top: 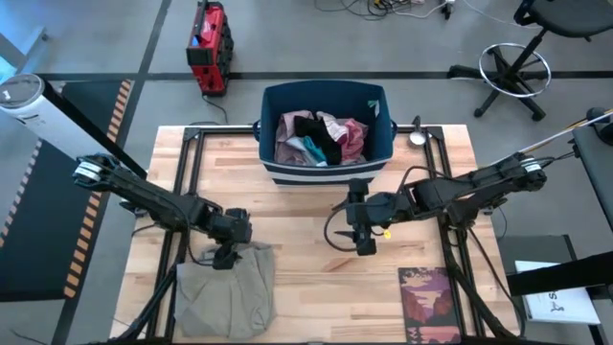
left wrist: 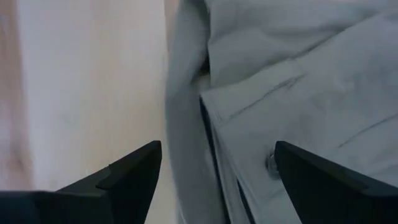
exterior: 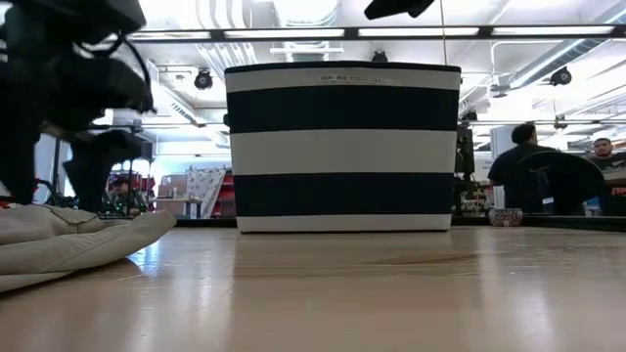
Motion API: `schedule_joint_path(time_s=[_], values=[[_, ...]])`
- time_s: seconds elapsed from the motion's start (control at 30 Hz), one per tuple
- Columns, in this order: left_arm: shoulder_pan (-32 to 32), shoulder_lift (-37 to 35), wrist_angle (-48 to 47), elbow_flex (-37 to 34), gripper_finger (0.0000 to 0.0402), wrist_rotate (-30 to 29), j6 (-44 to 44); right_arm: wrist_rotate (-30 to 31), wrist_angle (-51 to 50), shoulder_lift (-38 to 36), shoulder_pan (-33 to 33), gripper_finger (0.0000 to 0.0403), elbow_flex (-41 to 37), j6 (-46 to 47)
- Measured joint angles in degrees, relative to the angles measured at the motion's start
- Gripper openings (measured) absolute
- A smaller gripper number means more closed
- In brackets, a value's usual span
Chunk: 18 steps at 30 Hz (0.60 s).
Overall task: Sort clothes
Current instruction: Put the gray short into the blue laundry bin
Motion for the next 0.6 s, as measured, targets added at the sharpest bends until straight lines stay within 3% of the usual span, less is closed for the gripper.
schedule_joint_path(time_s=[0.37, 0.6], values=[[0.1, 4.1, 14.3, -6.2, 0.0333, 6.0, -5.8, 0.0, 0.9, 0.0, 0.1, 0.0255, -1.7, 2.0], [-0.1, 6.6, 16.5, -5.9, 0.0291, 5.8, -7.1, -0.2, 2.8, 0.0, 0.6, 0.0245, -2.6, 2.4]])
